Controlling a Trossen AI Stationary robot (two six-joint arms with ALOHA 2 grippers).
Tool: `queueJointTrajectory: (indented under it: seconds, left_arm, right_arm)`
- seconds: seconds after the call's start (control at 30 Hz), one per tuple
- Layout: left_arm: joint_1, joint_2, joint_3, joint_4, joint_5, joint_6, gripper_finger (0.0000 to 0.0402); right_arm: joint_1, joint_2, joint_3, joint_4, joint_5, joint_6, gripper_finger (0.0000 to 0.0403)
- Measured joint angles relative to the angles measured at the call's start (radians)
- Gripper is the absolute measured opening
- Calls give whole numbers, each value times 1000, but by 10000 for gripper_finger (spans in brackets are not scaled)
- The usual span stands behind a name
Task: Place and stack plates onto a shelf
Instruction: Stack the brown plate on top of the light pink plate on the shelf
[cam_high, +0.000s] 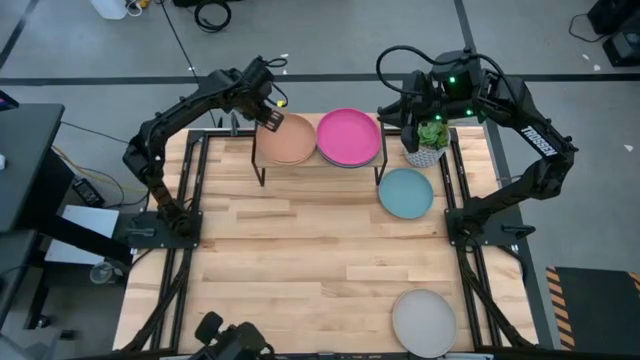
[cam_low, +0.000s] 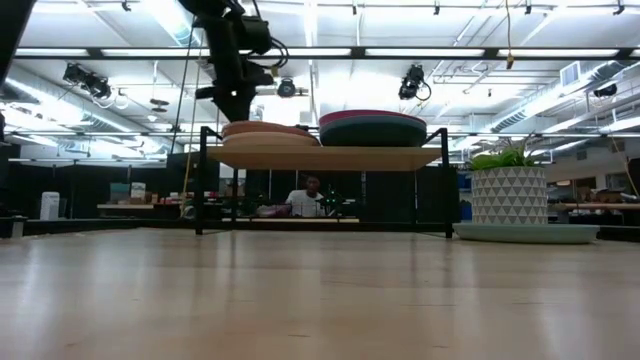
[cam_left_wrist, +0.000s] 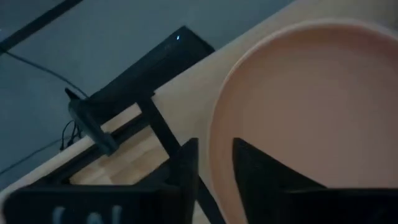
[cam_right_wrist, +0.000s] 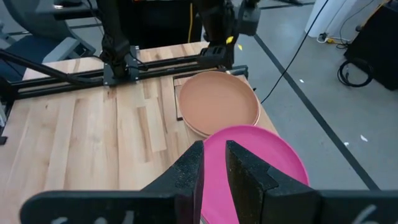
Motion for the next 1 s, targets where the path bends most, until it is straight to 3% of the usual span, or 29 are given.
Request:
queueJointTrajectory:
  seconds: [0.17,0.27,0.4,0.6,1.0]
  left_arm:
    - [-9,-14,90,10,37,124,149]
    - [-66,-14,152,9,100,220,155]
    - [-188,-17,169,-17,93,323,147]
    - [-256,-19,64,-119,-19,316,141]
    - [-149,-19,-173,29,-17,215,141]
  right_arm:
    - [0,2,0,-28,-1,-11,73]
    - [0,0,-58,-45,-56,-41,73]
    - [1,3,-176,-81,-100,-46,73]
    - [3,-2,-282,-127,-96,-12,73]
    - [23,-12,-296,-58,-96,28,73]
